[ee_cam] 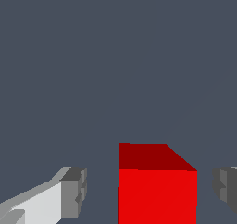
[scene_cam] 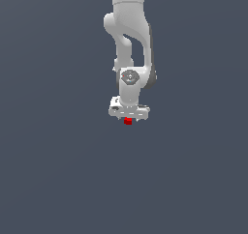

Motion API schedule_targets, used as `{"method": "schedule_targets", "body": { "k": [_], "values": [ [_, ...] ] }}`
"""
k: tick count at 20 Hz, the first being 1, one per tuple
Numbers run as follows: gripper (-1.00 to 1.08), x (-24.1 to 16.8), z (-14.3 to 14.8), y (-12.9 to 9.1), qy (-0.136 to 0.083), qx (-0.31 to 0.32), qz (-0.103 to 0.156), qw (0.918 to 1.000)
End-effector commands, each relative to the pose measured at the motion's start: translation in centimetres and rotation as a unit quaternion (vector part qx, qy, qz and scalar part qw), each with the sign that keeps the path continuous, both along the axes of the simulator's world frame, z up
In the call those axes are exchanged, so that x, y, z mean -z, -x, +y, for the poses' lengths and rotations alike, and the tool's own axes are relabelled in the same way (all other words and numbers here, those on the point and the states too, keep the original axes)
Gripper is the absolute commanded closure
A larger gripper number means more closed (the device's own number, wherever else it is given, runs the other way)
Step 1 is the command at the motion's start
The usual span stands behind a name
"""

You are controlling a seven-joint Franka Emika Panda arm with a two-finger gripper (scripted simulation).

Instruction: Pick up the red cube and move it to a goal position.

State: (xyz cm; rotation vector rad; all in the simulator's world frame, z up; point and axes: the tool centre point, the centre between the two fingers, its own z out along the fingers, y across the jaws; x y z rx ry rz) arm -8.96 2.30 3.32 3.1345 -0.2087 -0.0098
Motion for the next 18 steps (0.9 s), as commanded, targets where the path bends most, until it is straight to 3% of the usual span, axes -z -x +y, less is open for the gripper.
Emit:
{"method": "schedule_targets", "body": {
  "k": [1, 12, 13, 18],
  "values": [
    [-0.92, 0.72, 0.02, 0.43, 0.000, 0.006, -0.002, 1.0000],
    [-0.92, 1.31, 0.08, 0.64, 0.000, 0.010, -0.003, 0.9999],
    [1.08, 1.31, 0.08, 0.64, 0.000, 0.010, -0.003, 0.9999],
    [1.08, 1.31, 0.08, 0.64, 0.000, 0.010, -0.003, 0.9999]
  ]
}}
